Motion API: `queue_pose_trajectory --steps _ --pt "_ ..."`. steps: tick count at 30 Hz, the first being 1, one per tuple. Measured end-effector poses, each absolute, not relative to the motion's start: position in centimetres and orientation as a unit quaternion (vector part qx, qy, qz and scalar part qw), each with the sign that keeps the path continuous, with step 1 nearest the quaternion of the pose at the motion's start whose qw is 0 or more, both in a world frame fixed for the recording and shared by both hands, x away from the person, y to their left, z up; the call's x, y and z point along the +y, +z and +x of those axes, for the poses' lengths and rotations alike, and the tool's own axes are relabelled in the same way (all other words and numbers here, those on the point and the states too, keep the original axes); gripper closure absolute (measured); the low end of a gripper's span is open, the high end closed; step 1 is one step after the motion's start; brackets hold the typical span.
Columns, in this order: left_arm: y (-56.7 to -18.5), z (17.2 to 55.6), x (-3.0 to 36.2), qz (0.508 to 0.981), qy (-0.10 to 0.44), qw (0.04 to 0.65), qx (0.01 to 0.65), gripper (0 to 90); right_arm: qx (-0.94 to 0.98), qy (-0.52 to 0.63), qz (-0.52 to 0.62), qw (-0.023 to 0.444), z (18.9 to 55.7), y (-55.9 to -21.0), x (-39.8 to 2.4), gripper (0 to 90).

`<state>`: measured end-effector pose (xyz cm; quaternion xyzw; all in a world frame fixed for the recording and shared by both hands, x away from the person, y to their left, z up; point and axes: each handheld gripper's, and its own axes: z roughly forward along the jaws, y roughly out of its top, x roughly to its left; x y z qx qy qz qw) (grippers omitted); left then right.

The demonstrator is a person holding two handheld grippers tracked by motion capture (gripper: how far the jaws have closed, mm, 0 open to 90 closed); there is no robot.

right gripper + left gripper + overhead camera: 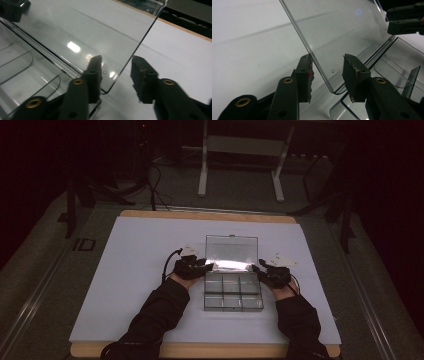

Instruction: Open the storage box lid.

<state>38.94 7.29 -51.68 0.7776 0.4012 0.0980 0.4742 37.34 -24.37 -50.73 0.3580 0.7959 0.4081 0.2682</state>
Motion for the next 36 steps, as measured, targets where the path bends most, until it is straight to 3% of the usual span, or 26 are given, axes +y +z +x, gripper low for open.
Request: queue_pose_trajectory --steps 16,19,21,29,36 --pt "-52.0 40.5 8.0 0.76 0.002 0.466 0.453 59.4 0.792 0.407 0.373 0.261 37.4 -50.9 -24.1 51.5" --pt "-52.0 40.5 7.9 0.762 0.009 0.457 0.459 54.5 0.791 0.411 0.375 0.256 37.4 -51.0 -24.1 51.0" --pt "-52.0 40.5 7.8 0.767 0.017 0.453 0.453 57.9 0.793 0.407 0.373 0.258 37.4 -51.0 -24.1 50.2" --pt "-51.7 40.1 7.5 0.776 0.044 0.454 0.436 57.5 0.792 0.406 0.38 0.251 37.6 -50.9 -24.2 46.2" --pt "-50.6 39.3 7.2 0.782 0.065 0.473 0.401 43.2 0.797 0.402 0.379 0.243 37.8 -50.5 -24.1 41.2"
